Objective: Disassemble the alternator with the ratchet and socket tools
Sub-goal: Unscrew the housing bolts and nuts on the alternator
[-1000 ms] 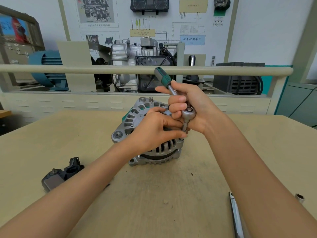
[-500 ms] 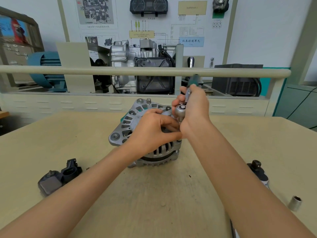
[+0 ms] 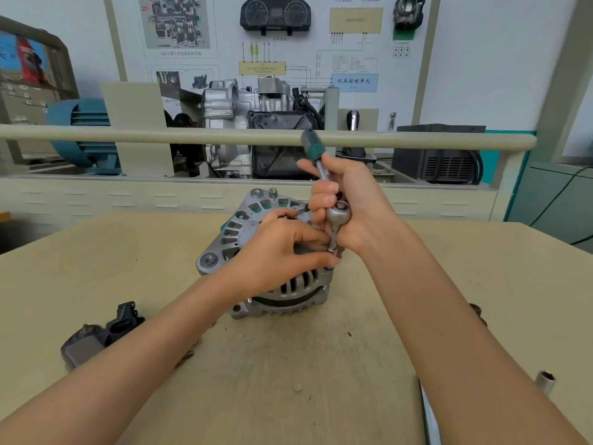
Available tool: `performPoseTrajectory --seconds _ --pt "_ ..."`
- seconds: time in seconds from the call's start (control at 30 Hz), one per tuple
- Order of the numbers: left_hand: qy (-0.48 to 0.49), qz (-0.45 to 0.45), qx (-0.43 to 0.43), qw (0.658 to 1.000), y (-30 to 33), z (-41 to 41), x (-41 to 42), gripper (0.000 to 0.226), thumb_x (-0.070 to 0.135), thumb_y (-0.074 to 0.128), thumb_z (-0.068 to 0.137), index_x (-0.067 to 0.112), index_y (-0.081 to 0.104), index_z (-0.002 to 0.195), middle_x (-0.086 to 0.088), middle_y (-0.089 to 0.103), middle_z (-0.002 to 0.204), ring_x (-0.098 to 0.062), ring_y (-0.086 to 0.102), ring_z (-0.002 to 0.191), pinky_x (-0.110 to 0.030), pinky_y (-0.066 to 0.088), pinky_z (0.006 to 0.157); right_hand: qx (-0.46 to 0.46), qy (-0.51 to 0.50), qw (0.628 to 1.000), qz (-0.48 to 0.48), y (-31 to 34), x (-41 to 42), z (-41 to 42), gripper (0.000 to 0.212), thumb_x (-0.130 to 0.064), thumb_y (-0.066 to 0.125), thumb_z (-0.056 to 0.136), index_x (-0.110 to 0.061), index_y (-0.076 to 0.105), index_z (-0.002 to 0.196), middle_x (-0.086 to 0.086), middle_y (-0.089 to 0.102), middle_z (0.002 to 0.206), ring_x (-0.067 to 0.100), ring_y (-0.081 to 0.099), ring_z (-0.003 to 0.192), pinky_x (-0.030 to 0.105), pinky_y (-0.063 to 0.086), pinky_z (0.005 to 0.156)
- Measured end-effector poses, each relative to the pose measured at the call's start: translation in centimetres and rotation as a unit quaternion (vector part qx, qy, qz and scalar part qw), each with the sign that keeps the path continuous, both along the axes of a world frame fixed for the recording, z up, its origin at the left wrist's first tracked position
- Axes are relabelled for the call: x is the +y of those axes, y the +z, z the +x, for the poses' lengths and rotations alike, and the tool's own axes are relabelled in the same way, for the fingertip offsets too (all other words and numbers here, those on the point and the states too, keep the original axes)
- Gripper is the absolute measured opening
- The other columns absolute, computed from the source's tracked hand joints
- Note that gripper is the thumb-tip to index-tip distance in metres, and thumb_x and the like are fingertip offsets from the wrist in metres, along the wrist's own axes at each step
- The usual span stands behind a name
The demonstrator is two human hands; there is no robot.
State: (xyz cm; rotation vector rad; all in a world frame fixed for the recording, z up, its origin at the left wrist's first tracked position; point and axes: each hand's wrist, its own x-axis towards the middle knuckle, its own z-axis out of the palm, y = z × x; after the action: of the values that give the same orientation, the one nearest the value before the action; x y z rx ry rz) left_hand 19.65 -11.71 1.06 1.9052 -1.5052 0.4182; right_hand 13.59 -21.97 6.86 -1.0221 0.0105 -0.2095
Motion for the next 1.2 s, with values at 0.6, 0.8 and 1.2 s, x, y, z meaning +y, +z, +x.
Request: performPoseTrajectory --seconds 0.6,0.8,1.2 --pt "0.078 0.058 -0.16 0.982 -0.7 -0.2 -0.3 0.023 0.038 0.069 0.08 0.033 0.07 0.103 0.011 0.056 0.102 -0.011 0.04 0.108 -0.025 0.014 0.097 -0.09 -0.197 0.966 0.138 1.9 -2.4 -1.3 0.02 -0.027 0.036 0.1 -0.015 0.049 0.091 -0.008 0.034 0.035 0.005 0.031 0.027 0.009 0.03 0.037" --pt "0.107 0.059 -0.128 0.984 -0.4 -0.2 -0.5 0.017 0.044 0.068 0.078 0.036 0.072 0.093 0.021 0.04 0.092 -0.005 0.034 0.106 -0.018 0.005 0.095 -0.059 -0.182 0.967 0.168 1.4 -2.9 -0.8 0.019 -0.024 0.035 0.099 -0.014 0.049 0.091 -0.008 0.034 0.035 0.005 0.032 0.027 0.008 0.03 0.036" --pt "0.114 0.028 -0.074 0.99 -0.4 -0.2 -1.1 0.018 0.039 0.075 0.071 0.032 0.076 0.087 0.029 0.038 0.075 -0.001 0.032 0.096 -0.019 0.012 0.086 -0.033 -0.194 0.963 0.183 0.3 -3.7 -0.2 0.017 -0.023 0.033 0.099 -0.014 0.046 0.091 -0.009 0.035 0.034 0.005 0.033 0.026 0.01 0.029 0.036"
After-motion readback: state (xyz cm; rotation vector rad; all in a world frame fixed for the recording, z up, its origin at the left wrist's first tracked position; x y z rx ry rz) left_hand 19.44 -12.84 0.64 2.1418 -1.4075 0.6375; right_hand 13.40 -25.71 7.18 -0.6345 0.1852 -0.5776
